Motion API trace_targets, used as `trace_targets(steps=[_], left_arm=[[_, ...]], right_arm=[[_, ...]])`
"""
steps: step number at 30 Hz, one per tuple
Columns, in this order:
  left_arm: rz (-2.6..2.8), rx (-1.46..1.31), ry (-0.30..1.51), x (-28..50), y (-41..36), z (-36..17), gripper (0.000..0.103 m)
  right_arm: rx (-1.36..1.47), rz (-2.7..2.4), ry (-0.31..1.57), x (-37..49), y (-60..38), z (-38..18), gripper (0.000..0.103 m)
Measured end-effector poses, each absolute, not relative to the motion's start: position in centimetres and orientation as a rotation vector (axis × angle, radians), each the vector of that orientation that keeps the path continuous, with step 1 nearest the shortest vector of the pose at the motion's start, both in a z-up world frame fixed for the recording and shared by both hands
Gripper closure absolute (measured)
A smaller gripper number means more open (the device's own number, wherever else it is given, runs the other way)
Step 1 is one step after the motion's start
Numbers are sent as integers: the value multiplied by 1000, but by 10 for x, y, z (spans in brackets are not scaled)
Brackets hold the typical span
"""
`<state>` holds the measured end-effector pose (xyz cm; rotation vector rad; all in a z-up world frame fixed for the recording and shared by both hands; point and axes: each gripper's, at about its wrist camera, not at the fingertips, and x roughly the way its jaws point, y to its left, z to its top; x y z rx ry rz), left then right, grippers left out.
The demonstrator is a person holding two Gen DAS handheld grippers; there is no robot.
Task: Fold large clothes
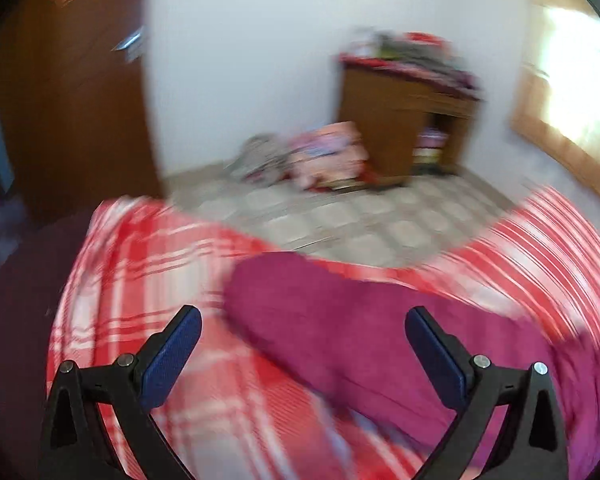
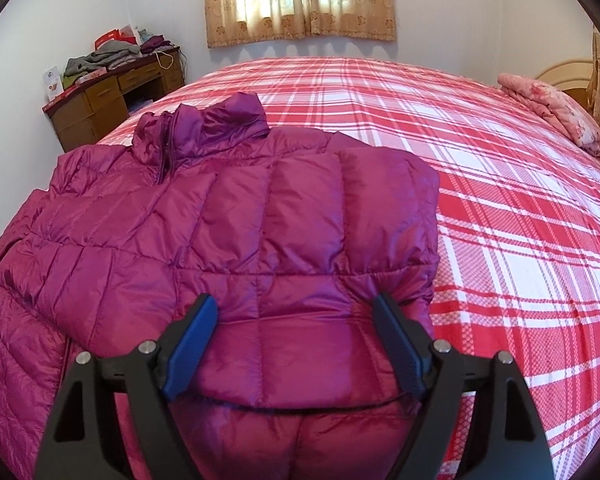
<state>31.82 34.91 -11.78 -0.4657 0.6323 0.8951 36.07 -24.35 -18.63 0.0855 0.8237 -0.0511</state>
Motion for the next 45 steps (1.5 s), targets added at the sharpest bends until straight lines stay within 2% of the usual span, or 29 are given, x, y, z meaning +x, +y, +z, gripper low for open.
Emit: trace_targets(steps=[5, 6, 7, 8, 10, 11, 12, 13, 14, 15, 16, 19, 23, 26, 31, 36, 41, 45], left_arm=[[901, -628, 696, 324, 402, -156, 1], [892, -617, 719, 330, 405, -161, 5], [886, -611, 733, 333, 406, -165, 26], [869, -605, 753, 339, 405, -169, 39], [861, -552, 762, 345, 400, -172, 52], [857, -547, 763, 344, 399, -171, 53], [857, -531, 756, 344, 398, -172, 58], [848, -523, 749, 342, 398, -172, 67], [839, -523, 745, 340, 398, -171, 70], [822, -524, 738, 339, 398, -169, 83], [777, -549, 718, 337, 397, -165, 87], [742, -514, 648, 340, 380, -138, 88], [599, -372, 538, 354, 321, -88, 88], [391, -238, 440, 362, 235, -44, 88], [20, -107, 364, 357, 92, -17, 88], [-200, -24, 438, 350, -8, -54, 88], [-207, -40, 681, 369, -40, -123, 87], [-234, -58, 834, 377, -41, -159, 76]], right_arm=[[81, -55, 826, 361, -243, -187, 20], [81, -55, 827, 361, -243, -187, 20], [80, -56, 827, 361, -243, -187, 19], [80, -57, 827, 361, -243, -188, 19], [79, -58, 827, 361, -243, -188, 19], [79, -58, 827, 361, -243, -188, 19], [79, -57, 827, 361, -243, -188, 19], [78, -57, 827, 361, -243, -188, 19], [78, -58, 828, 361, -243, -188, 19], [78, -58, 827, 361, -243, -188, 19], [79, -57, 826, 361, -244, -188, 19], [79, -58, 827, 362, -243, -188, 19], [81, -57, 826, 361, -243, -188, 19], [83, -56, 826, 362, -244, -188, 19], [91, -53, 823, 362, -244, -188, 19], [110, -46, 815, 361, -247, -188, 19], [141, -32, 804, 358, -251, -188, 19], [161, -23, 798, 358, -254, -188, 19]])
